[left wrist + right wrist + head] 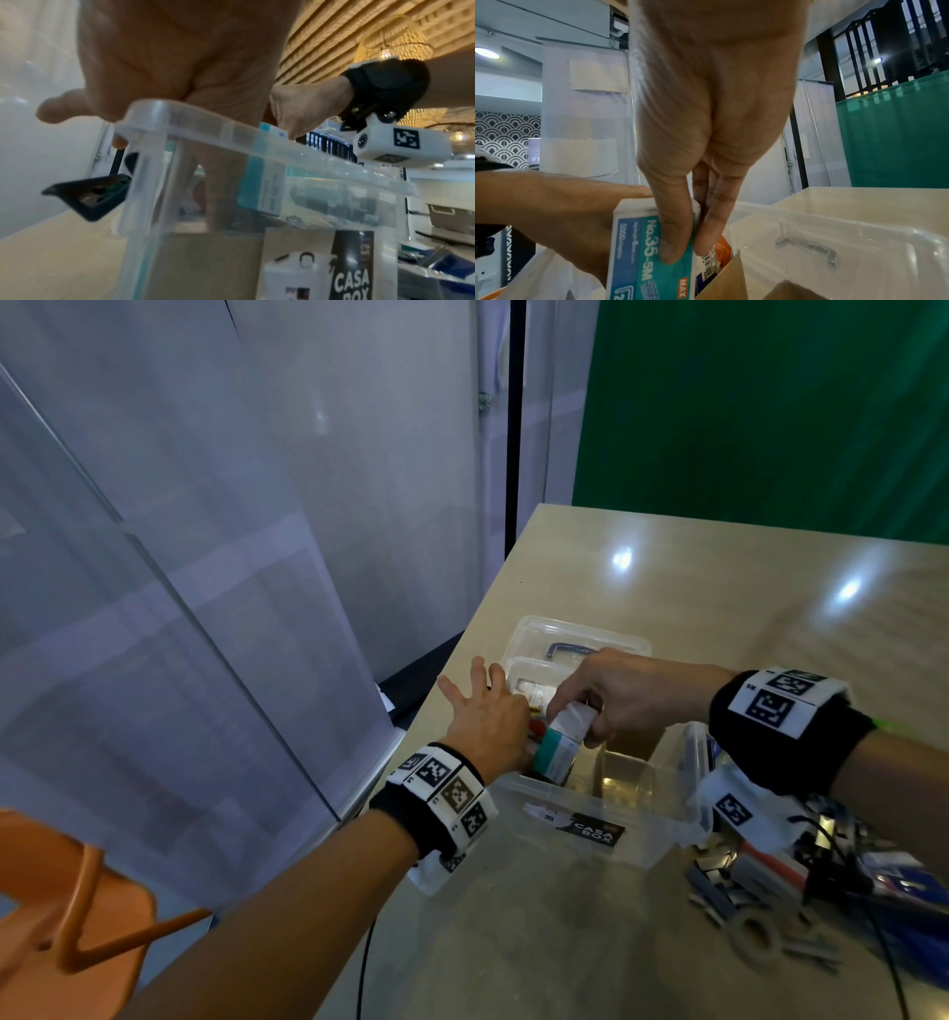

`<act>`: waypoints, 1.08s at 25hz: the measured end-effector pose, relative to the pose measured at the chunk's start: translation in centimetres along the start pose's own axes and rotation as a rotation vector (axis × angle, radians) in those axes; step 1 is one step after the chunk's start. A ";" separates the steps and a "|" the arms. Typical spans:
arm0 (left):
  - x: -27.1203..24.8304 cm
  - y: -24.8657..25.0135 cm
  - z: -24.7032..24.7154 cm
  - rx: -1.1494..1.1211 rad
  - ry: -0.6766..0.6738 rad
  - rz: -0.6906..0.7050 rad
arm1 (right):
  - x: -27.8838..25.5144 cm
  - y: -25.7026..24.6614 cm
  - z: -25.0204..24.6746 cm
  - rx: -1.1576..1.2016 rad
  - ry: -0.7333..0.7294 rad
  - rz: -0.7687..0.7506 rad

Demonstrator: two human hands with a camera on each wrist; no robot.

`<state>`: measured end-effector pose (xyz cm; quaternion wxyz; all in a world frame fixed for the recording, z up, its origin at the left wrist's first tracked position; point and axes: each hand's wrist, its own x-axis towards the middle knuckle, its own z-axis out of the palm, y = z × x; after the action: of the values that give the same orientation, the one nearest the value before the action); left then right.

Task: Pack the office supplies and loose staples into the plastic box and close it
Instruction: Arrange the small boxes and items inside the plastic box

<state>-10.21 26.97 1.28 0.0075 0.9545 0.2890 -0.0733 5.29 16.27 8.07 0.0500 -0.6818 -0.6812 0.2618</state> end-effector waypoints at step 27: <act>-0.1 -4.0 -1.9 -0.311 0.144 0.160 | 2.4 -2.9 0.4 -0.128 -0.139 0.016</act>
<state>-12.28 30.38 3.25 0.1400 0.9645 0.2200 0.0414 2.31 18.64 8.29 -0.0431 -0.6693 -0.6929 0.2649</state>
